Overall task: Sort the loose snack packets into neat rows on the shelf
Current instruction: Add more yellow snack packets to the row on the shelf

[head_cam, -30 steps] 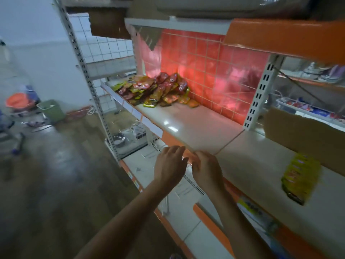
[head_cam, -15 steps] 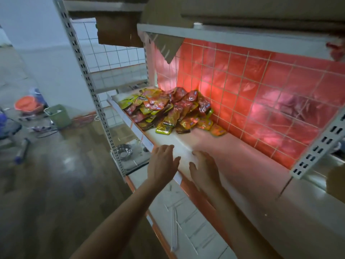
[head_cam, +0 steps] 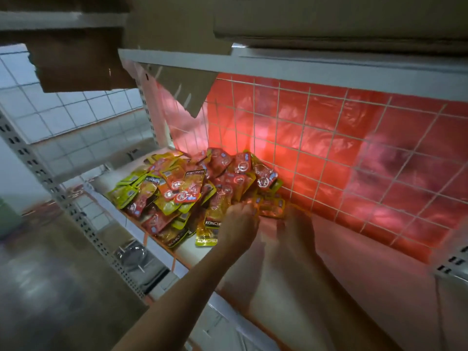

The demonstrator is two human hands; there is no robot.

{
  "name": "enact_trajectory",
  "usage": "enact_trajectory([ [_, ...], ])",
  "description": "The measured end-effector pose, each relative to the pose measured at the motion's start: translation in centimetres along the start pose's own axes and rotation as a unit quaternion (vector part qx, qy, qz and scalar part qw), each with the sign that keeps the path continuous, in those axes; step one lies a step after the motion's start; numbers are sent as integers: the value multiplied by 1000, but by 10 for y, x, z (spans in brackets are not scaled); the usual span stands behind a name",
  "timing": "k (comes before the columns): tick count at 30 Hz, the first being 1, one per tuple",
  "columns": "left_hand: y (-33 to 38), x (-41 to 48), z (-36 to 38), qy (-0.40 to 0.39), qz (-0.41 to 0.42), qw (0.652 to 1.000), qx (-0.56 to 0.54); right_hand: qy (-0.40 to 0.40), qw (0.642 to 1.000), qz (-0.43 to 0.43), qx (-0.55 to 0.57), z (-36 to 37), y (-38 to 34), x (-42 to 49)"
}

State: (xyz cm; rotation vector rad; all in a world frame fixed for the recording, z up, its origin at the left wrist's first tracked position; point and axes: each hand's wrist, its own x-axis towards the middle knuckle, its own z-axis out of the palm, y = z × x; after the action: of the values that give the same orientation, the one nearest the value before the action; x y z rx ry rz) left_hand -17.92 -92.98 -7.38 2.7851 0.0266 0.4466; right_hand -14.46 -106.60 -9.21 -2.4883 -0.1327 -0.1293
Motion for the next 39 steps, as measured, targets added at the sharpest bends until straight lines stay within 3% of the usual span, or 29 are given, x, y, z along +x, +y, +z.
enact_trajectory([
  [4, -12, 21, 20, -79, 31, 996, 40, 32, 999, 37, -7, 16, -3, 25],
  [11, -20, 33, 39, -97, 47, 986, 125, -21, 999, 14, -38, 41, -3, 51],
  [16, -19, 29, 48, -69, 99, 980, 159, -34, 995, 10, -90, 26, -19, 41],
  [21, -16, 17, 40, -9, 164, 982, 89, -7, 992, 32, -118, 21, -11, 25],
  [26, 1, -7, 41, 36, 198, 980, -6, -37, 990, 131, -41, -1, 7, 0],
  [30, 19, -21, 41, 24, 149, 982, -110, -12, 972, 203, 115, -16, 24, -18],
  [34, 33, -30, 37, 27, 120, 964, -237, 34, 932, 237, 272, -14, 40, -33],
  [39, 44, -36, 43, 51, 91, 924, -369, 120, 843, 255, 458, -17, 48, -53],
])
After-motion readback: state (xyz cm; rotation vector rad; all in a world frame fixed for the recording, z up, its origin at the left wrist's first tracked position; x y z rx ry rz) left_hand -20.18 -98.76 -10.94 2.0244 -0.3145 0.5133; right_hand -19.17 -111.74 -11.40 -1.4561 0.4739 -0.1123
